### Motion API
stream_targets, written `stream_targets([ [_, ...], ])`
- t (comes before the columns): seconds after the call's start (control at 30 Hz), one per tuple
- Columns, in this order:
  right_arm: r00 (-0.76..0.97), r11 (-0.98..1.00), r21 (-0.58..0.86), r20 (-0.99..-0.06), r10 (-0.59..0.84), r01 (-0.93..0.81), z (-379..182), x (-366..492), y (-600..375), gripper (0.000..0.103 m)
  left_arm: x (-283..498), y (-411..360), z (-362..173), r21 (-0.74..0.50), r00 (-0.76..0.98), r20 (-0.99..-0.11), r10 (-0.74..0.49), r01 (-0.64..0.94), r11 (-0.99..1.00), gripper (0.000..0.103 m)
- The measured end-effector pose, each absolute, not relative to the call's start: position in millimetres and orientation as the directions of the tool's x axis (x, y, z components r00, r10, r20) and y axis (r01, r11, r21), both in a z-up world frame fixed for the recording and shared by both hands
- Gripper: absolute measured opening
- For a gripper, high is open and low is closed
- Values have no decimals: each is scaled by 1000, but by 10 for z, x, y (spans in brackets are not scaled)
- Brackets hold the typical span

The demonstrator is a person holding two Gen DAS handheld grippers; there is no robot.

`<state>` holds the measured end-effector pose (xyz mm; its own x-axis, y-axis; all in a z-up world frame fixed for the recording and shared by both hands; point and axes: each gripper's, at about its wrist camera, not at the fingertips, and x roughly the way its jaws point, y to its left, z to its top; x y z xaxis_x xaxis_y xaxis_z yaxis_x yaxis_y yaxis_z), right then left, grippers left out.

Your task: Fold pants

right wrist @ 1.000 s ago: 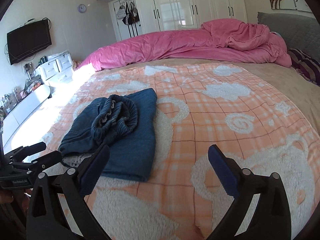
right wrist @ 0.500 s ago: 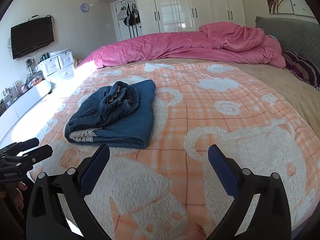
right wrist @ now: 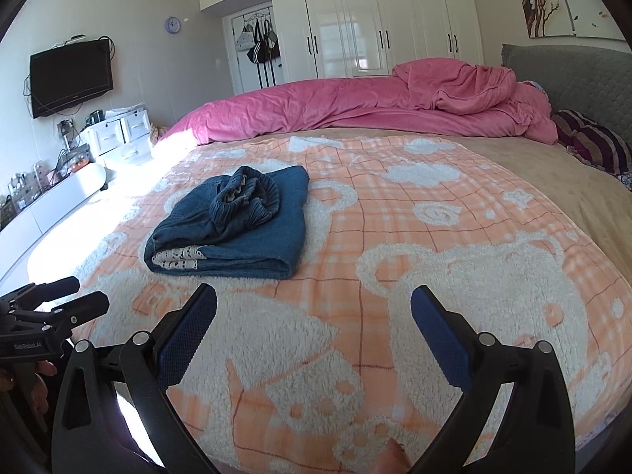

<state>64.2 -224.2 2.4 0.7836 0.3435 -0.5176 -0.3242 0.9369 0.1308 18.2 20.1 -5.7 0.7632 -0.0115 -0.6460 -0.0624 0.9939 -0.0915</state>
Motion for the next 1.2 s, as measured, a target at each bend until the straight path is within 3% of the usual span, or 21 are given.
stream_targets([
  [0.3, 790, 937, 131, -509, 343, -323, 21, 519, -2280, 98, 13, 141, -100, -89, 757, -653, -10, -64, 994, 93],
  [0.67, 828, 934, 138, -433, 357, -330, 139, 318, -2329, 98, -159, 62, -54, -83, 782, -624, -10, -53, 995, 93],
  [1.2, 789, 938, 103, -516, 334, -329, -5, 325, -2195, 98, -134, 84, -147, -99, 756, -654, -20, -60, 993, 93],
])
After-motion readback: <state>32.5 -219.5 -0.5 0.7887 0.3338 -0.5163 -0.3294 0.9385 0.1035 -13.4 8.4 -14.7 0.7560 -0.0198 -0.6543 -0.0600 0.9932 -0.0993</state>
